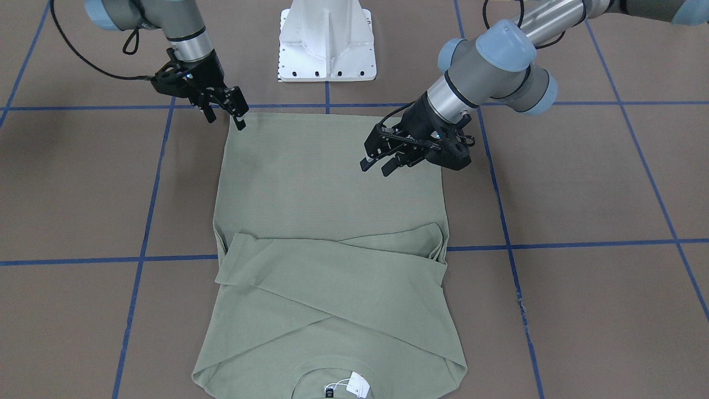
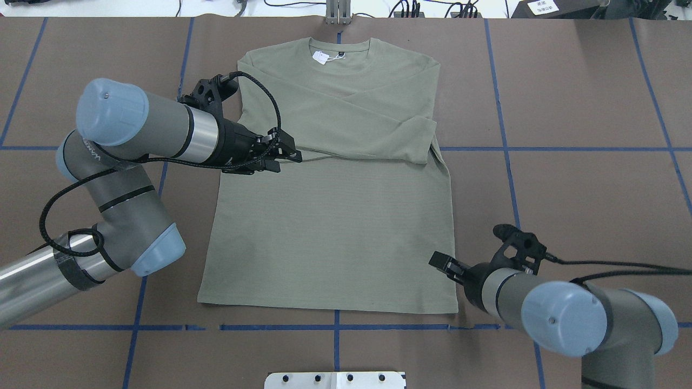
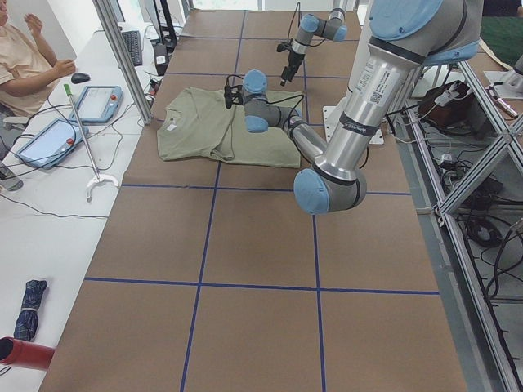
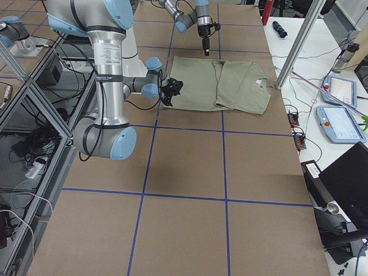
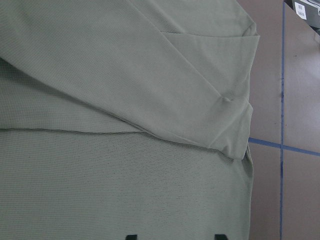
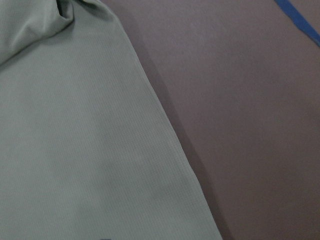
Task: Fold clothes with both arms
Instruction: 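Move both grippers to the corners of the shirt hem nearest the robot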
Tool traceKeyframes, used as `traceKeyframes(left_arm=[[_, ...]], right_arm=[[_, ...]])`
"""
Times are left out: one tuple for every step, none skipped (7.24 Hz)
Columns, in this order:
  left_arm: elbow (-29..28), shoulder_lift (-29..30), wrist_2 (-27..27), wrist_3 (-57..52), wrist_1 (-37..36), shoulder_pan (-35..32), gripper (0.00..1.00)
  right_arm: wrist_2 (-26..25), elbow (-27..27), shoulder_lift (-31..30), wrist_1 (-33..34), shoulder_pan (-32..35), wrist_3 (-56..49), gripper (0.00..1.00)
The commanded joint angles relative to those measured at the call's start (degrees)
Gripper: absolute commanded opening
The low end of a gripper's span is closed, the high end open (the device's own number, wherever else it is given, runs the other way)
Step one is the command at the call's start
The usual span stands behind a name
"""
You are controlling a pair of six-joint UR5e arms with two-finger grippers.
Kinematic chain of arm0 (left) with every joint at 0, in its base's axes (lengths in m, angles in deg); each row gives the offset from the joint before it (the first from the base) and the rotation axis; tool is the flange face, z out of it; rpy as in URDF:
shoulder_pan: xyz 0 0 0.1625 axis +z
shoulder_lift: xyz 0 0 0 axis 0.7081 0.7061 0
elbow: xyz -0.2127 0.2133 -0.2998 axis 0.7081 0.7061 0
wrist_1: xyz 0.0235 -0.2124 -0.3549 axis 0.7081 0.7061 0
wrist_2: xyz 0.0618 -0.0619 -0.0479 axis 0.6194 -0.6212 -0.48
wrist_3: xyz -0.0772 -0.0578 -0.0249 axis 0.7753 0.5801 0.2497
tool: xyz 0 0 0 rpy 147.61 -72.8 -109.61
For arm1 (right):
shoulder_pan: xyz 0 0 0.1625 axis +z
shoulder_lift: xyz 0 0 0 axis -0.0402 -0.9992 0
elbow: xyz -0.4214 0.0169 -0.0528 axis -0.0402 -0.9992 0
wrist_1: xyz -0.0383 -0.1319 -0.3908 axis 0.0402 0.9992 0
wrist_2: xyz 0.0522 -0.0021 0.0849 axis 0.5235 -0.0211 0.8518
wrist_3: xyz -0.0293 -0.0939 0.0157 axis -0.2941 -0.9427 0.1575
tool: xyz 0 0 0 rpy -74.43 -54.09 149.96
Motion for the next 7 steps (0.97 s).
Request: traceKeyframes(left_arm=[[0.0,-0.7,0.2,0.0,0.0,0.0,0.61],[0.1,-1.1,0.2,0.0,0.0,0.0,0.61],[0.1,-1.1,0.2,0.0,0.0,0.0,0.62],[0.1,-1.1,0.2,0.0,0.0,-0.1,0.62],[0.0,-1.1,0.3,0.1,0.0,-0.1,0.62],[0.1,-1.1,0.3,0.0,0.0,-0.1,0.62],[0.2,-1.6,0.3,0.0,0.0,-0.1,0.62]], right_arm=[[-8.4,0.3,-0.3,2.5,-8.5,8.4,0.96],[-11.0,0.2,0.0,6.4,-10.3,11.0,0.94],[-11.5,0.3,0.0,7.7,-10.7,11.2,0.93],[-11.7,-0.1,-0.1,7.7,-10.8,11.8,0.90],[-11.6,-0.1,-0.2,7.8,-10.6,11.8,0.84],[-11.6,-0.2,-0.1,7.8,-10.7,11.8,0.74],[-11.6,-0.2,-0.2,7.9,-10.5,11.7,0.73]])
